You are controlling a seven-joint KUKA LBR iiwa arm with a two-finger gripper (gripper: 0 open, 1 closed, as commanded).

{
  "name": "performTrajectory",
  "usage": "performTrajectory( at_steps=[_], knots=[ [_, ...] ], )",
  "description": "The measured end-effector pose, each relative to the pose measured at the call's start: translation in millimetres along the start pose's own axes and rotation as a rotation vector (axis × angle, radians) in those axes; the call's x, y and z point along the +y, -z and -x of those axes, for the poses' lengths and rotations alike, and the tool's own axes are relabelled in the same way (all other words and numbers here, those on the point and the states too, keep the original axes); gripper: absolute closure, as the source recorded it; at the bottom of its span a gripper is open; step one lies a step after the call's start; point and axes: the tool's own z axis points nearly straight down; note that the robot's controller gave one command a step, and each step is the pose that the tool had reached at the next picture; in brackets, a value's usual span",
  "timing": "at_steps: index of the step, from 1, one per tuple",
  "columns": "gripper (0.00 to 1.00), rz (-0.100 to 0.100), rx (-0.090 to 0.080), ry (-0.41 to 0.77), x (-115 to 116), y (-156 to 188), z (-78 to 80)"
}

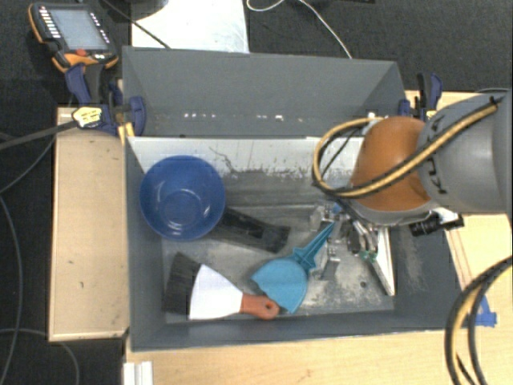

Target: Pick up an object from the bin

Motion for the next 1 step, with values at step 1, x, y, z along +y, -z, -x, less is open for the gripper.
performTrajectory(
  at_steps=[1],
  knots=[
    [0.00,0.000,-0.007,0.197,14.1,-14.6,13.9]
  ],
)
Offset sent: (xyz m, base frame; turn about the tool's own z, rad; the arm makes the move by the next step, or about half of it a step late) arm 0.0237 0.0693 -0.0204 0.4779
